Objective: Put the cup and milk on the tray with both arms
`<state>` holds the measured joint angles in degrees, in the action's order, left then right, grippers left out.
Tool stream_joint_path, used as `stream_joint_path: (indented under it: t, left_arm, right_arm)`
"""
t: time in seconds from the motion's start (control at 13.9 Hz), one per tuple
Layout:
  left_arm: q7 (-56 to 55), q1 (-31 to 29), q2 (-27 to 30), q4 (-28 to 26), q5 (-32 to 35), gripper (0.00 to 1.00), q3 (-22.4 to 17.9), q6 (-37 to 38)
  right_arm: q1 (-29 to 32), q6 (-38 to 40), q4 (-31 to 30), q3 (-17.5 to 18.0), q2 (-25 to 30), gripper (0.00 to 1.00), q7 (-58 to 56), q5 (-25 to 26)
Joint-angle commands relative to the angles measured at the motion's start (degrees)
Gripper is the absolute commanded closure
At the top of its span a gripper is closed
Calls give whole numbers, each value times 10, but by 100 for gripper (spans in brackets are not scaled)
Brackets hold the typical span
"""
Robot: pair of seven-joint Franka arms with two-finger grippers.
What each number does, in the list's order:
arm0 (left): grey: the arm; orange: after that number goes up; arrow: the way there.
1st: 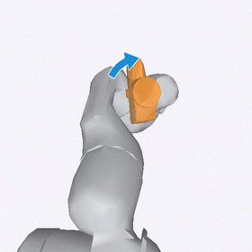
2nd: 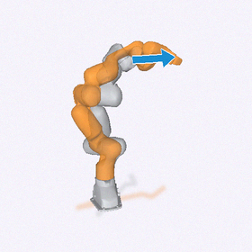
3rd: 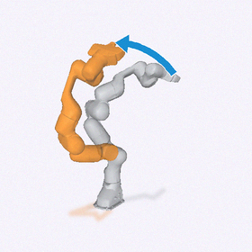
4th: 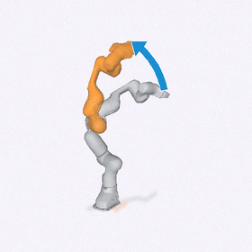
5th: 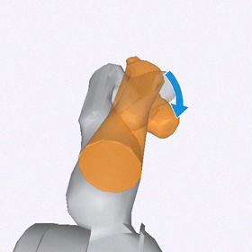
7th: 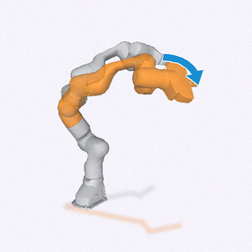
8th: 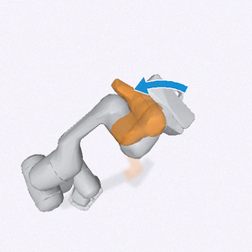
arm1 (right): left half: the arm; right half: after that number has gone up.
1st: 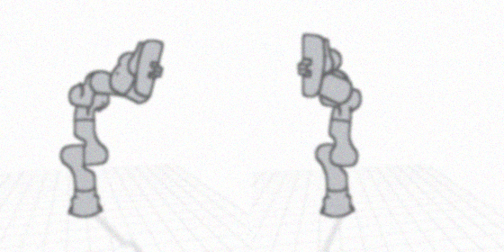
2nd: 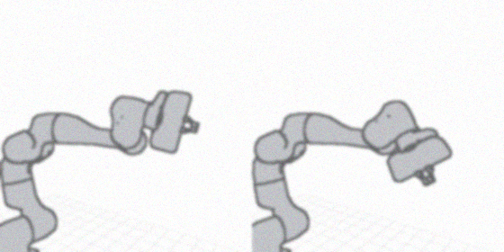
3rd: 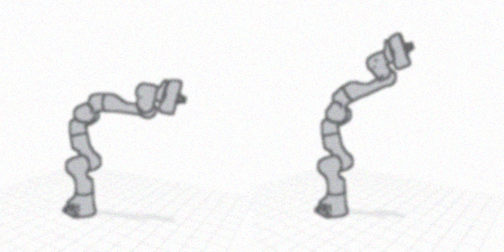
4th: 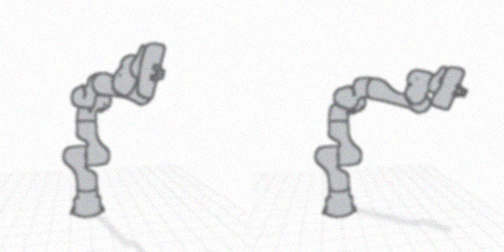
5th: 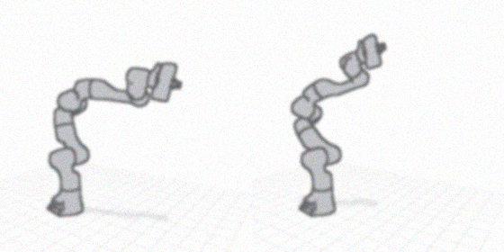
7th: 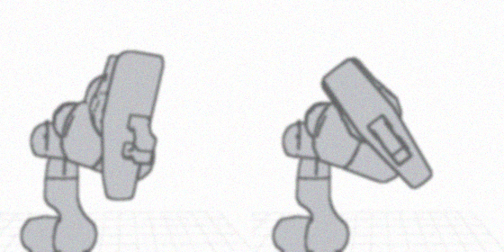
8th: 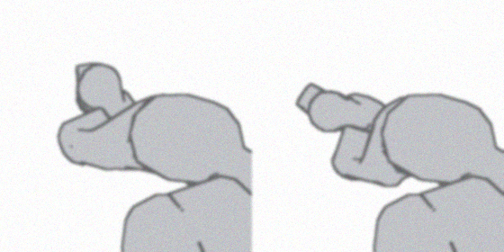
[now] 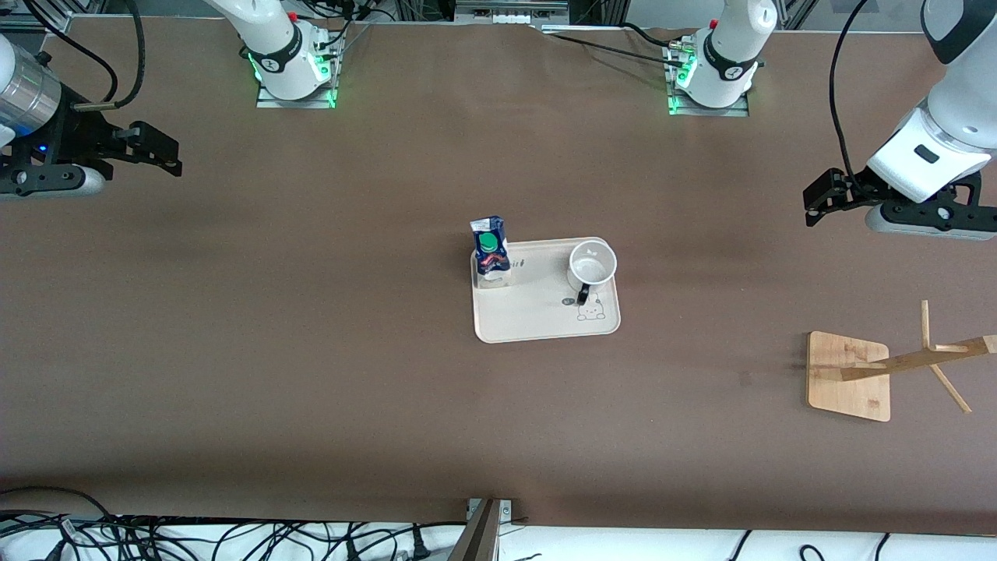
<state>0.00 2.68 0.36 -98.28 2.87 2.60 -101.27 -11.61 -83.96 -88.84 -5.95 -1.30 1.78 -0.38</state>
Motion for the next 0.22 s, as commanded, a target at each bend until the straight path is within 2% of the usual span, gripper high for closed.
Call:
stream_joint_path:
  t: [0.0, 0.14]
  left_arm:
    - [8, 0, -5, 17, 13, 0, 2, 13]
    - [4, 0, -5, 19, 13, 0, 3, 13]
  right_arm:
    - [4, 11, 10, 3, -3, 0, 2, 3]
    - [4, 11, 10, 3, -3, 0, 2, 3]
